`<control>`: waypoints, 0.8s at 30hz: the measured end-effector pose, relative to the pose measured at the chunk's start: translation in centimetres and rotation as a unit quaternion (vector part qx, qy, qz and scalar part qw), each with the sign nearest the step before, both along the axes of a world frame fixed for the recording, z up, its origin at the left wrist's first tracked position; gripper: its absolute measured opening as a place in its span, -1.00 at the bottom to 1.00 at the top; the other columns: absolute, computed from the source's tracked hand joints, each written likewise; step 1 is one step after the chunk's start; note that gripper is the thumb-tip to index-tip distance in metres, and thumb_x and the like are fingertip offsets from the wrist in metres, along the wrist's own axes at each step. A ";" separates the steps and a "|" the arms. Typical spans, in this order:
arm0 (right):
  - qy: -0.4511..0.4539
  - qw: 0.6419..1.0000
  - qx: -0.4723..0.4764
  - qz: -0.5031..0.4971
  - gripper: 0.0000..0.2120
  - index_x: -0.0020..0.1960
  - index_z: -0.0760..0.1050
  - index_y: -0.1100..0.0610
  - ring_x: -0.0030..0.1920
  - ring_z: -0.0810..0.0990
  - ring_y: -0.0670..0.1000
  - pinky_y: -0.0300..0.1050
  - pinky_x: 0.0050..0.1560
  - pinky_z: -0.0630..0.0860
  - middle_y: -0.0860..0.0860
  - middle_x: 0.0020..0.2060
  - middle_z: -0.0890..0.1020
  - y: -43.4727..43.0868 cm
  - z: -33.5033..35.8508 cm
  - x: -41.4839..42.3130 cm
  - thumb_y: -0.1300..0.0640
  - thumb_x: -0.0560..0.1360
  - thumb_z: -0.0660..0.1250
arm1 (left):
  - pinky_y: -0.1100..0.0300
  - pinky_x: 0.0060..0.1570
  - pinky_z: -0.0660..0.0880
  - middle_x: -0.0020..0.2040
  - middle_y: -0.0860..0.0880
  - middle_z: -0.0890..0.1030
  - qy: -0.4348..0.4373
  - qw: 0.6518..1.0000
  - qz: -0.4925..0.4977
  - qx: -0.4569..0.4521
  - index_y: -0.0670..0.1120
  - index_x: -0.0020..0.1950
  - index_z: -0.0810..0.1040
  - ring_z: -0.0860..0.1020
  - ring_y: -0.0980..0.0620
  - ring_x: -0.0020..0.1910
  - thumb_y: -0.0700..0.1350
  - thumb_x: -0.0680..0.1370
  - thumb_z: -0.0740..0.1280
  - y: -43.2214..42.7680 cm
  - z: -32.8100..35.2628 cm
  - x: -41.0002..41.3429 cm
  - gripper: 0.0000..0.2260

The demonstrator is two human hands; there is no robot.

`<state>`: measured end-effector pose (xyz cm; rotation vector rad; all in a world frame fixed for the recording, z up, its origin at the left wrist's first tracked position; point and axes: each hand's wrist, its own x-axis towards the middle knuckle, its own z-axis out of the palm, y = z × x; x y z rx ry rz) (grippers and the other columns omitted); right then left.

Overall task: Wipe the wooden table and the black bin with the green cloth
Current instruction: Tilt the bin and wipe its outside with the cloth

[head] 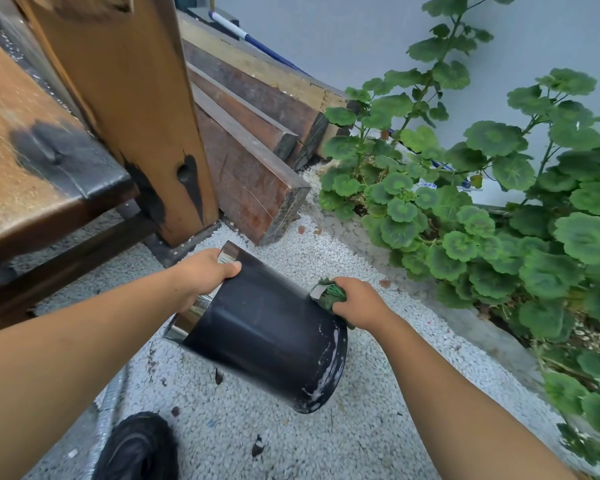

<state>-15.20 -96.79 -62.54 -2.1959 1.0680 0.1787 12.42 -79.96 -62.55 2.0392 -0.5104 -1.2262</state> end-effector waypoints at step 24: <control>-0.113 0.992 -0.021 -0.047 -0.33 0.55 0.31 -0.04 0.40 0.28 -0.20 -0.23 0.44 0.24 -0.23 0.42 0.38 15.6 1.6 -7.4 -0.15 0.50 0.39 | 0.04 -0.08 0.30 -0.14 -0.12 0.47 -0.015 0.999 0.008 0.052 -0.22 0.17 0.49 0.40 -0.05 -0.15 0.12 0.42 0.37 -1.0 2.6 -0.4 -0.50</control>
